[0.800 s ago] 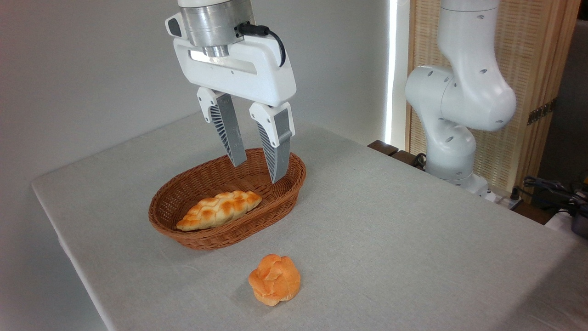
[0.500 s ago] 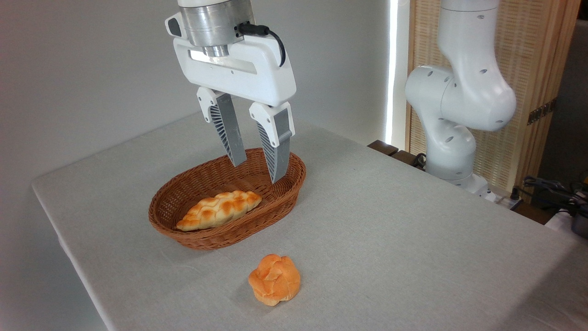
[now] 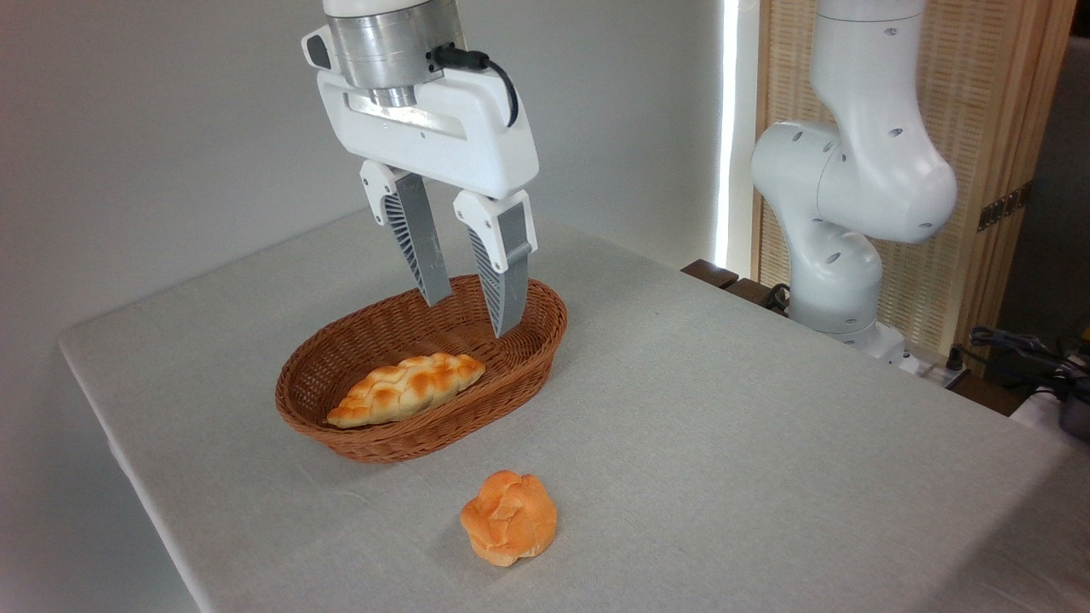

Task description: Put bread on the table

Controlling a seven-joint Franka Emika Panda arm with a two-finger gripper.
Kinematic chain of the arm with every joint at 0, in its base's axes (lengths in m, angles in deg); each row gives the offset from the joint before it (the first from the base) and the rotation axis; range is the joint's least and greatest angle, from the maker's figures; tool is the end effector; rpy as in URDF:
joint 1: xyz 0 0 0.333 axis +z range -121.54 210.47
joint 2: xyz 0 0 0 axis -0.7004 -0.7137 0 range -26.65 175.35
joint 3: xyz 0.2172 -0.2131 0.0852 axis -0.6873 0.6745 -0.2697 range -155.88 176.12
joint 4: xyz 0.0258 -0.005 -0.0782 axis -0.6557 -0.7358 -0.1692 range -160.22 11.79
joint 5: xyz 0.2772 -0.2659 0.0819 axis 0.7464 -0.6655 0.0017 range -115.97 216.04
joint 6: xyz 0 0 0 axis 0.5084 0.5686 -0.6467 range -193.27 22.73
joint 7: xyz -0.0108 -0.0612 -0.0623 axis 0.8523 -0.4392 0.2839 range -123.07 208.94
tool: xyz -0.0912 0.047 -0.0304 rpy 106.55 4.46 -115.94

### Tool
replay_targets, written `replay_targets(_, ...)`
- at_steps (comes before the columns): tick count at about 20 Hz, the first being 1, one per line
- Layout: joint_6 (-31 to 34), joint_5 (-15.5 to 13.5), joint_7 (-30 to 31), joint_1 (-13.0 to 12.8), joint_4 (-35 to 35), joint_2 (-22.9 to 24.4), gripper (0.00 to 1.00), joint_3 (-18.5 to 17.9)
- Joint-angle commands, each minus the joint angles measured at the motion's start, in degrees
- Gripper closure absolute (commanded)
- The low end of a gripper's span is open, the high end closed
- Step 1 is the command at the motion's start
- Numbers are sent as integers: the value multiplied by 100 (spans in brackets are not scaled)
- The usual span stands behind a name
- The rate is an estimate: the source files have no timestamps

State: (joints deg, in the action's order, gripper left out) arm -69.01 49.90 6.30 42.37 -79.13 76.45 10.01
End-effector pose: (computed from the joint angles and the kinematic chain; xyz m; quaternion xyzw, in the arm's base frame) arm 0.5422 -0.0189 0.6051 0.9436 -0.3305 -0.0170 0.0065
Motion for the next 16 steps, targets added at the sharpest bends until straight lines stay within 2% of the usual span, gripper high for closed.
replay_targets(1, -548, -110, 7, -55, -369, 37, 0, 282)
replay_targets(4, -1006, -119, 471, -72, -747, 54, 0, 581)
replay_targets(10, -2385, -101, 763, -72, -1810, 63, 0, 1267)
replay_targets(16, -3239, 92, 737, -81, -2514, -7, 0, 1531)
